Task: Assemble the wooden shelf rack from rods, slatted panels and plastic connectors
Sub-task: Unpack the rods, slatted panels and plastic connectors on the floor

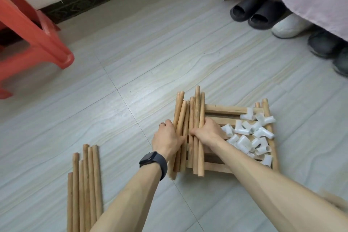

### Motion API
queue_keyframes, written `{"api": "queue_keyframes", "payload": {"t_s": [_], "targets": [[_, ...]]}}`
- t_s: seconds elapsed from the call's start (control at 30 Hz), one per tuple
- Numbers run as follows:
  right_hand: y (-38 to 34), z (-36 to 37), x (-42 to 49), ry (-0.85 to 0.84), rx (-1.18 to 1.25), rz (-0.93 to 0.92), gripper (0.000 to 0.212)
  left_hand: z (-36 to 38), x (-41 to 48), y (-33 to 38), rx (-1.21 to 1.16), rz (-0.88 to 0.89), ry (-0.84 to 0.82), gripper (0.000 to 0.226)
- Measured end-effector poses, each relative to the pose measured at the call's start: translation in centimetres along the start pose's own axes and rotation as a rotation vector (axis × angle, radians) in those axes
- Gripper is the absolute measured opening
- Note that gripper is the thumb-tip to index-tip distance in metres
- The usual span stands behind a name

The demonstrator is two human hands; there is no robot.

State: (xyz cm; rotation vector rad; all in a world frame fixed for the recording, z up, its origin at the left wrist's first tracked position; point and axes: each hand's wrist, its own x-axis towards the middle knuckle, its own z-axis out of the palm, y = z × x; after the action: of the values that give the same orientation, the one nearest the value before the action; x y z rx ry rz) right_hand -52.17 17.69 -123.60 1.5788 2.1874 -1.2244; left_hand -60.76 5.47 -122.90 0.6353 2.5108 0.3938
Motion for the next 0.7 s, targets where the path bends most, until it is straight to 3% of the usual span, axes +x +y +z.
{"api": "queue_keyframes", "payload": {"t_s": [0.17, 0.47, 0.57, 0.7], "targets": [[1.0, -0.4, -0.3, -0.002, 0.017, -0.03, 0.039, -0.5, 0.7, -0.8, -0.114, -0.025, -0.092, 0.032], [1.3, -2.5, -1.6, 0.002, 0.118, -0.1, 0.032, -2.5, 0.3, -4.1, -0.596, -0.138, -0.079, 0.021], [-0.6, -2.1, -4.0, -0.114, 0.182, -0.166, 0.032, -4.2, -0.8, -7.3, -0.714, -0.173, -0.054, 0.026], [-4.4, 3.1, -8.1, -0.333, 0.089, -0.216, 0.031, -5.5, -3.8, -15.1, -0.638, -0.27, -0.003, 0.028]]}}
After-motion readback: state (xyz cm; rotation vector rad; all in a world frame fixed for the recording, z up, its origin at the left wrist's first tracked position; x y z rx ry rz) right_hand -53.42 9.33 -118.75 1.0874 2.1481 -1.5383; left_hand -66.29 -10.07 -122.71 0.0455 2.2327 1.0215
